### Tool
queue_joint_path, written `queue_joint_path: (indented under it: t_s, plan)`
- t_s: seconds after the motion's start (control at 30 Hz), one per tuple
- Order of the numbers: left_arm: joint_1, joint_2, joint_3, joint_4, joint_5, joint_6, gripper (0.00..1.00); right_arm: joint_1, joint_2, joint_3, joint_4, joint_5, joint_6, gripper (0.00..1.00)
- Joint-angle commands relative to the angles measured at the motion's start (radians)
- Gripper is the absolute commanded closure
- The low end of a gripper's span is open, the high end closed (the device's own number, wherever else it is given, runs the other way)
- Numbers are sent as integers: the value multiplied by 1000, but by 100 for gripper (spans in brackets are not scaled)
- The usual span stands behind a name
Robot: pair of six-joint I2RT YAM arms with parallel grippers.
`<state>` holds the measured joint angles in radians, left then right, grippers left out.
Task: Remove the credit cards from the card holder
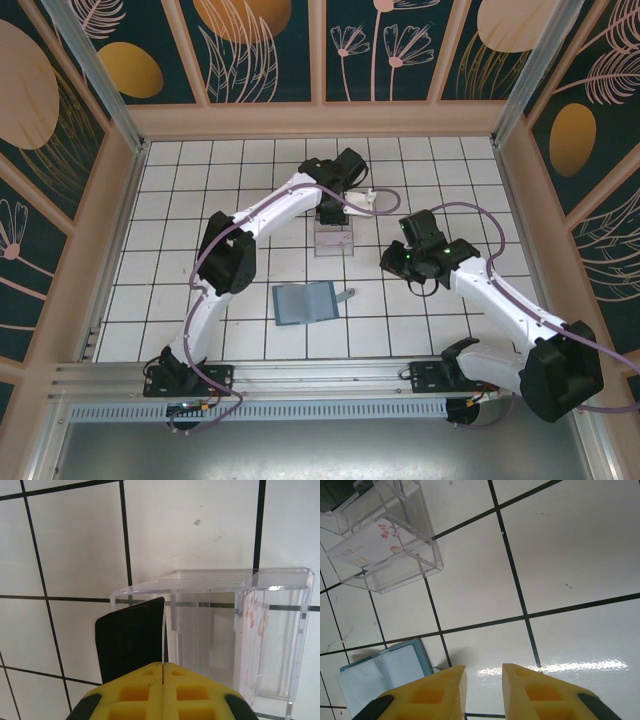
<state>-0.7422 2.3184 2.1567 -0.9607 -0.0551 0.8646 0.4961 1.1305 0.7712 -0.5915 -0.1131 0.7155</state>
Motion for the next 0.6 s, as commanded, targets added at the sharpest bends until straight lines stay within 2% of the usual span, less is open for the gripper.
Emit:
queue_joint_path:
  t_s: [0.0,0.13,0.43,0.57]
  plan:
    - [18,9,28,21,-22,17,88,-10,3,5,4,-4,8,74]
    - [27,2,32,50,-37,12,72,-9,2,8,1,-2,7,74]
    - [46,-39,14,150,-54,-38,61,-12,2,11,4,31,-4,74]
    - [69,-120,-88,272,-67,-113,45,-31,6,19,-4,95,-41,71]
